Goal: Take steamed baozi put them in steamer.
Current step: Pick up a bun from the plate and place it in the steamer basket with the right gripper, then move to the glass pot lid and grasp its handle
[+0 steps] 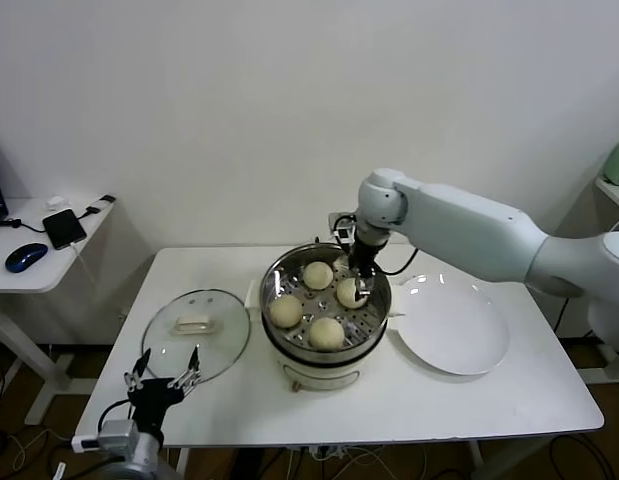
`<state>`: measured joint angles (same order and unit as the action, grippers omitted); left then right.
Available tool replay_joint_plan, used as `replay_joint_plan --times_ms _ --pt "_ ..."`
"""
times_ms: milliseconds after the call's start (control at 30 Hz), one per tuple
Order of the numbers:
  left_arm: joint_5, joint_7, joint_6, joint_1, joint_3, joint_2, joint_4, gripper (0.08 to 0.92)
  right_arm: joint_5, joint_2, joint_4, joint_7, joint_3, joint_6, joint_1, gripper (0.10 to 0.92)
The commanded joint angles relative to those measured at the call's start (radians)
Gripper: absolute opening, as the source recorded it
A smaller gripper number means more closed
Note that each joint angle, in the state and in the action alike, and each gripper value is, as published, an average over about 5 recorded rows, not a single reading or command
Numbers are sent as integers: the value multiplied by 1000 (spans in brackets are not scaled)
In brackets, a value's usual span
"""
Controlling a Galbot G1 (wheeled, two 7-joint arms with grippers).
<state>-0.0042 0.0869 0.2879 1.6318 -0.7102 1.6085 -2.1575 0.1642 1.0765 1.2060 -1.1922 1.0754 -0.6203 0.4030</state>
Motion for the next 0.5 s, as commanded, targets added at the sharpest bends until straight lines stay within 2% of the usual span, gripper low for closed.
replay_joint_plan --times_ms 33,200,333,500 --pt "-84 -5 -15 -1 1 16 -25 823 18 -197 160 33 -269 8 -81 822" --pt "-115 -14 -38 -18 6 18 -31 823 142 -322 281 245 -599 57 -300 823" --pt "-109 -11 -43 -50 12 17 -34 823 229 -391 346 426 -873 192 -552 823" --pt "-84 -21 -58 -100 27 14 -10 823 283 -360 411 552 -1275 279 -924 823"
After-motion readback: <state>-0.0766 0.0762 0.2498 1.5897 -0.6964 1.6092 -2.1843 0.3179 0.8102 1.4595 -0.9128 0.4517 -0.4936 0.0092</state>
